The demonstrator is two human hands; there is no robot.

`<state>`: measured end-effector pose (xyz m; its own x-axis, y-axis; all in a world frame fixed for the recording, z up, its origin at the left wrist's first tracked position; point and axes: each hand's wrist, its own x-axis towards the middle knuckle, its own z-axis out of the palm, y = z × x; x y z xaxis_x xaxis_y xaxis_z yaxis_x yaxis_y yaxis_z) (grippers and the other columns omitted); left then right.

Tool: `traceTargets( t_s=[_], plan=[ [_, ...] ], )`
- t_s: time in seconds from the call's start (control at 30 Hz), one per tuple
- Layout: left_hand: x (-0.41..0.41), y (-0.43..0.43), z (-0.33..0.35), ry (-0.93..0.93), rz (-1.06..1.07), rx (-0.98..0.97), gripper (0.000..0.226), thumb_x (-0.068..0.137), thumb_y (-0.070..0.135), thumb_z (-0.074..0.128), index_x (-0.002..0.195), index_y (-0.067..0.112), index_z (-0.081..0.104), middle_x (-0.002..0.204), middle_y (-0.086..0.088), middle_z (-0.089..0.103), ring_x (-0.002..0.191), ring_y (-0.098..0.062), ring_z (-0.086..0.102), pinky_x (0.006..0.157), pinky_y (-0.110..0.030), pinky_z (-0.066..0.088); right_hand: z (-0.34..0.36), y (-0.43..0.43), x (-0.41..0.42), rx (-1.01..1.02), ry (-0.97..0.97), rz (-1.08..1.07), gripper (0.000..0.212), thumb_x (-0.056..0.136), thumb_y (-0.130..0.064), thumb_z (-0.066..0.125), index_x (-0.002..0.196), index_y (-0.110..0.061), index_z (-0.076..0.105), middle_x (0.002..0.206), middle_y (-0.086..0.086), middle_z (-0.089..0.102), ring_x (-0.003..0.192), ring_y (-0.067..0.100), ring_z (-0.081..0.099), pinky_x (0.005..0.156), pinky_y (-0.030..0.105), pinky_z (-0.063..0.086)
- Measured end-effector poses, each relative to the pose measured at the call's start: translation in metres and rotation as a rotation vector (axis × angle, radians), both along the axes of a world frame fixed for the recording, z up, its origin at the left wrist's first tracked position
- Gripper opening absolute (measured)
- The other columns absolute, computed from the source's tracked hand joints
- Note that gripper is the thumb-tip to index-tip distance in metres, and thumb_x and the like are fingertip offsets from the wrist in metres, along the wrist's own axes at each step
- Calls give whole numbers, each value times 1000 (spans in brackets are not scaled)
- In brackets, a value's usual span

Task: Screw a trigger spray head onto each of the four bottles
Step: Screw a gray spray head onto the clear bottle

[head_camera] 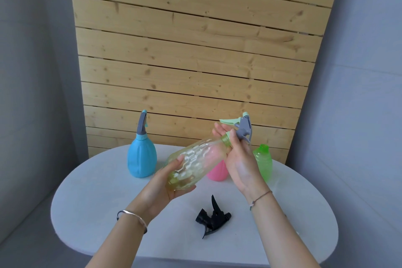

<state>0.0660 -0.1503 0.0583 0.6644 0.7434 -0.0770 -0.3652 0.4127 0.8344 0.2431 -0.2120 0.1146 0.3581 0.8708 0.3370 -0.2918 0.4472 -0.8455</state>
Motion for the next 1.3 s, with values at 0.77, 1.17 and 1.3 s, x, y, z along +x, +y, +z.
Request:
traceTargets(
  t_s=[0.77,1.17,1.3],
  plan=[
    [-22,-9,-5,464,-13,595,54,64,42,81,113,35,60,109,10,70,102,-7,66,84,-20,53,0,6,-30,-119,-458,-182,26,85,-47,59,66,-32,68,86,-2,75,106,25,65,104,50,41],
    [-53,5,-41,770,-45,783,59,62,36,86,98,49,41,111,23,53,102,8,53,75,-4,45,-41,12,-71,-270,-791,97,27,94,-36,52,111,-17,60,99,-18,63,95,-17,54,79,-3,35],
    [-54,7,-45,797,-37,810,61,59,43,86,101,48,42,114,18,55,107,6,52,80,-9,47,-41,13,-71,-302,-791,114,33,93,-40,51,112,-14,60,105,-10,62,105,-4,55,82,1,38]
  ],
)
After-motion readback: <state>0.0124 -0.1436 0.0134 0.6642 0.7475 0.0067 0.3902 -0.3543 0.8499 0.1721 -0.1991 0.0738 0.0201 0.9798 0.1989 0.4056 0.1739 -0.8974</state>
